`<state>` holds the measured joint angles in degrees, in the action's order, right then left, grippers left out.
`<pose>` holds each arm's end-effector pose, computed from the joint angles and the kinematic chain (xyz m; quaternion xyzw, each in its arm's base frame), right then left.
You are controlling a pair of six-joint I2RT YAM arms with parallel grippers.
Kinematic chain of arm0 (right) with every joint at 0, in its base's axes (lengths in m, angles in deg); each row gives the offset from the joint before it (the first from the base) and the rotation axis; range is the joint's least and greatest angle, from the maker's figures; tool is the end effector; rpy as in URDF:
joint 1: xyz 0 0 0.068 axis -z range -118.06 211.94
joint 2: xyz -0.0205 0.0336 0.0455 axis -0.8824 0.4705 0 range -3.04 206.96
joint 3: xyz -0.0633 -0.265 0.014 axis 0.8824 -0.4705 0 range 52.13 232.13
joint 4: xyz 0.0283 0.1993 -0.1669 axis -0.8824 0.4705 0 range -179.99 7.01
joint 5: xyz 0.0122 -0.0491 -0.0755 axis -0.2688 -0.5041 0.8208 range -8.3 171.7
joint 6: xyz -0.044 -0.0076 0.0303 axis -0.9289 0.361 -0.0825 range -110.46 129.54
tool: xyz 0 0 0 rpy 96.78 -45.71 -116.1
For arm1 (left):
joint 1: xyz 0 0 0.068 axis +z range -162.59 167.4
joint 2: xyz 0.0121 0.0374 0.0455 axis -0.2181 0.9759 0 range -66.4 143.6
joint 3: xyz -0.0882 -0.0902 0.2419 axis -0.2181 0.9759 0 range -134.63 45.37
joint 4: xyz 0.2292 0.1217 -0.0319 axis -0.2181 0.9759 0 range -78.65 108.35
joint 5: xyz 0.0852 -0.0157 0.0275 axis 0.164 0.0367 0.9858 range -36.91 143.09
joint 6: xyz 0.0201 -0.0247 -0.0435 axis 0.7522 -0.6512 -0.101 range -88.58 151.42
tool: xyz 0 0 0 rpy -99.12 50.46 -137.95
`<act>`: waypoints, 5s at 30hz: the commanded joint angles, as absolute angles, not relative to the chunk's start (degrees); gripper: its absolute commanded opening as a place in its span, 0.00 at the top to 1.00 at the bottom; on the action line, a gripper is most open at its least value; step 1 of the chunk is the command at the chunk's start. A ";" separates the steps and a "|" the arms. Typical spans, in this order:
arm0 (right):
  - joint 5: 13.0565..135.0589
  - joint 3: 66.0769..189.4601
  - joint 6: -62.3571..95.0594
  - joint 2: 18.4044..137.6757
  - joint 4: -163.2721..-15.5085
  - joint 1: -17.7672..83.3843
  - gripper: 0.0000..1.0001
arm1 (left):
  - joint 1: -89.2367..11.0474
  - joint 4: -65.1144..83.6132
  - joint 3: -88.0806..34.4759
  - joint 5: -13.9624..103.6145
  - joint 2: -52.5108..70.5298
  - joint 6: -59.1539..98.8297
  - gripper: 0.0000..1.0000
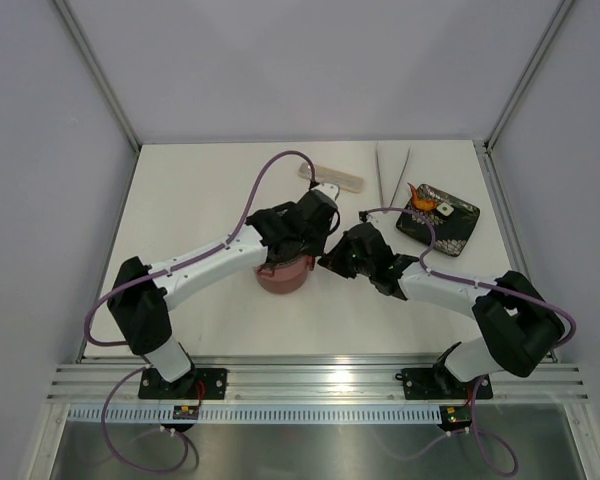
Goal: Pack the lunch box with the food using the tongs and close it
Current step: Close the fastener on the packing box.
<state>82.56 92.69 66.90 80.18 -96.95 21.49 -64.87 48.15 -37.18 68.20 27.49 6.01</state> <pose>0.2277 0.1933 0.1897 0.1343 0.8796 0.3395 0.3049 0.2289 -0.2808 0.3069 0.1694 0.9115 -0.1265 0.3528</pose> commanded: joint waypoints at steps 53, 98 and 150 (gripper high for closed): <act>85.57 107.85 59.64 85.98 -82.96 15.62 1.00 | -21.39 43.09 -30.84 48.01 29.83 -6.90 1.00; 86.45 120.59 54.99 94.95 -77.05 10.08 1.00 | -28.68 35.70 -11.06 49.49 20.70 -15.78 1.00; 92.96 108.03 58.50 82.38 -69.15 7.18 0.99 | -17.60 36.84 0.19 51.07 14.20 -17.71 1.00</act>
<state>91.72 105.67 58.59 82.37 -70.06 7.24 -17.52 39.67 0.05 52.84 14.14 -17.12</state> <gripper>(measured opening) 0.011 0.002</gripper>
